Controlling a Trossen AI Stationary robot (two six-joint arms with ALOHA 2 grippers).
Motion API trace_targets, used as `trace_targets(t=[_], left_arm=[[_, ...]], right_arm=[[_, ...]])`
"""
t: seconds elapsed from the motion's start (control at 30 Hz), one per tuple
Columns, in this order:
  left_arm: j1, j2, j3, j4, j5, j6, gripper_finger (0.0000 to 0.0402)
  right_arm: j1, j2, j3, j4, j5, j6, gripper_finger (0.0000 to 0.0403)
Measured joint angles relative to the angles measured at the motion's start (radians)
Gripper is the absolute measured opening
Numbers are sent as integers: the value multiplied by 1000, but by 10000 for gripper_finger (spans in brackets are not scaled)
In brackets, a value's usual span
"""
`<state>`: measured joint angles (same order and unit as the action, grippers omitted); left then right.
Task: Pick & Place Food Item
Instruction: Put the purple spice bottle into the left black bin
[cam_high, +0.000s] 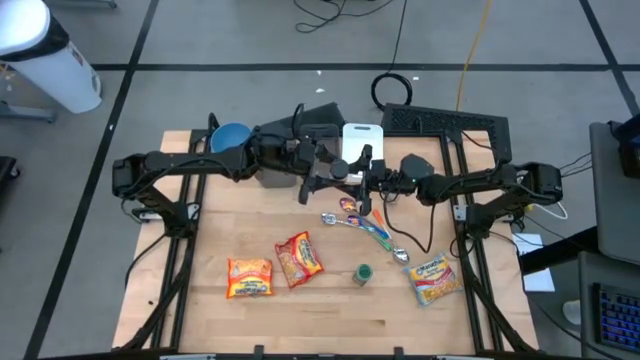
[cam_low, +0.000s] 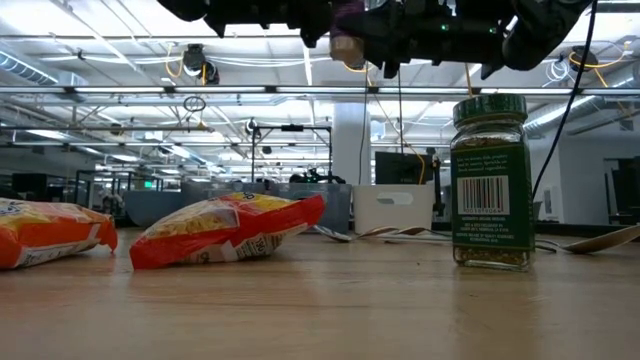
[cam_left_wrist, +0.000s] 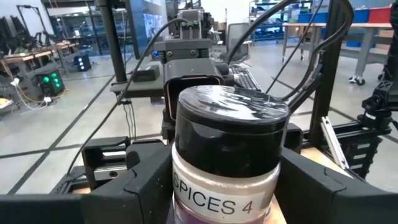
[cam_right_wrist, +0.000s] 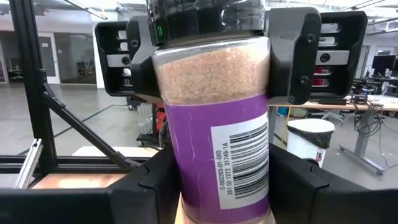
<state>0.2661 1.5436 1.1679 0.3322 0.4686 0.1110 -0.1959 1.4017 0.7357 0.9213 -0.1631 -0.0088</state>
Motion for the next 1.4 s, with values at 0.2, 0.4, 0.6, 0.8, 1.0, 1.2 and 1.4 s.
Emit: trace_targets(t=[0.2, 0.4, 0.6, 0.8, 1.0, 1.2, 1.4], left_arm=[[0, -1, 1, -49, -45, -20, 266], [0, -2, 0, -46, -50, -19, 291], [1, -59, 0, -72, -53, 12, 318], [1, -163, 1, -191, -104, 37, 321], [1, -248, 81, -570, -265, 112, 306], [-40, -179, 329, -933, -374, 153, 293], [-88, -49, 535, -1108, -392, 195, 291]], right_arm=[[0, 0, 0, -20, 3, -9, 176], [0, 0, 0, -22, -2, -10, 176], [1, 0, 0, -22, -26, -6, 176], [0, 0, 0, -38, -32, -7, 176], [0, 0, -1, -108, -28, -7, 176], [-6, 0, 1, -131, -24, -11, 176], [-6, 0, 30, -200, -25, -29, 176]])
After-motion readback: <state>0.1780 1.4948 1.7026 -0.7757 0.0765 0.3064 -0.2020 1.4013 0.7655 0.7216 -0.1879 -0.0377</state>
